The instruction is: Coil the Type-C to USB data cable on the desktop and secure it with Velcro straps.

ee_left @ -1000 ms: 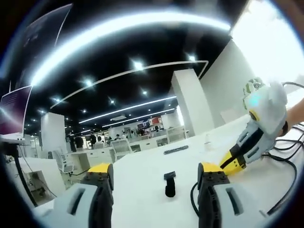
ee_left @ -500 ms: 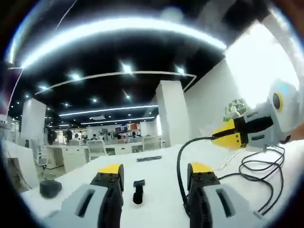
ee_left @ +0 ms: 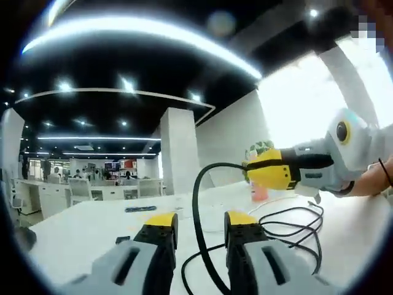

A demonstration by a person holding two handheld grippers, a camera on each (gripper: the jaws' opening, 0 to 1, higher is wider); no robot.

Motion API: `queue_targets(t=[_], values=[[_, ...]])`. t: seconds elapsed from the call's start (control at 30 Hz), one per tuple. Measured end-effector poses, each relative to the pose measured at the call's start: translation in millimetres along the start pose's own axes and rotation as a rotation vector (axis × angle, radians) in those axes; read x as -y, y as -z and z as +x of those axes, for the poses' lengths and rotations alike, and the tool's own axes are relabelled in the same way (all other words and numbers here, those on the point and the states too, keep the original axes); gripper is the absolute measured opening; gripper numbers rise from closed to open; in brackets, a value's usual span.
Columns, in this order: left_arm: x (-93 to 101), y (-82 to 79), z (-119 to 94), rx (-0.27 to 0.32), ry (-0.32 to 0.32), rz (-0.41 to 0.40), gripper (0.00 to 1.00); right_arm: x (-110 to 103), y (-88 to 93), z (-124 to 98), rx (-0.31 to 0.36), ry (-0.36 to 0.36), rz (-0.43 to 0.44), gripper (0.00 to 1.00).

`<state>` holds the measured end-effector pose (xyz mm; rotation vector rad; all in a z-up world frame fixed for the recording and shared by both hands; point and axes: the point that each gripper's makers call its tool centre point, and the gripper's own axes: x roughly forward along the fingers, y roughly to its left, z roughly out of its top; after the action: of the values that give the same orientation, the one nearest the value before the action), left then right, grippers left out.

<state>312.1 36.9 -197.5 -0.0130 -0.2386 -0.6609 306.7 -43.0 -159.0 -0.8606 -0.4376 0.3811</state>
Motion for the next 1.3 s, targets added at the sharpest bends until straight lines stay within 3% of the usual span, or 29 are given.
queue_targets(t=[0.1, 0.2, 0.37, 0.43, 0.53, 0.7, 0.9, 1.13, 1.2, 1.3], values=[[-3.0, -3.2, -1, 0.016, -0.003, -0.024, 0.28, 2, 9.8, -2, -0.024, 0.006, 0.021, 0.04], [1.6, 0.6, -2, 0.005, 0.003, -0.036, 0.14, 5, 11.6, -2, -0.03, 0.013, 0.058, 0.04], [7.4, 2.8, -1, -0.002, 0.017, -0.033, 0.13, 4, 12.5, -3, -0.033, 0.015, 0.059, 0.04], [7.6, 2.2, -2, -0.003, 0.015, -0.028, 0.07, 4, 14.7, -3, -0.037, 0.013, 0.071, 0.04], [5.1, -2.8, -5, 0.02, 0.0, -0.047, 0.06, 4, 19.3, -3, -0.052, 0.013, 0.106, 0.04], [14.4, -5.0, -9, 0.025, 0.01, -0.066, 0.04, 0, 22.6, -4, -0.078, -0.005, 0.271, 0.04], [7.7, -11.9, -11, 0.042, 0.007, -0.054, 0.04, 1, 16.2, -7, -0.078, 0.001, 0.337, 0.04], [-14.8, -22.1, -9, 0.084, -0.012, -0.135, 0.04, -13, 17.4, -6, -0.094, -0.083, 0.683, 0.04], [-18.8, -23.5, -8, 0.09, -0.012, -0.148, 0.04, -17, 19.9, -6, -0.101, -0.102, 0.743, 0.04], [-22.7, -22.6, -5, 0.081, -0.017, -0.137, 0.04, -21, 23.4, -5, -0.109, -0.119, 0.755, 0.04]])
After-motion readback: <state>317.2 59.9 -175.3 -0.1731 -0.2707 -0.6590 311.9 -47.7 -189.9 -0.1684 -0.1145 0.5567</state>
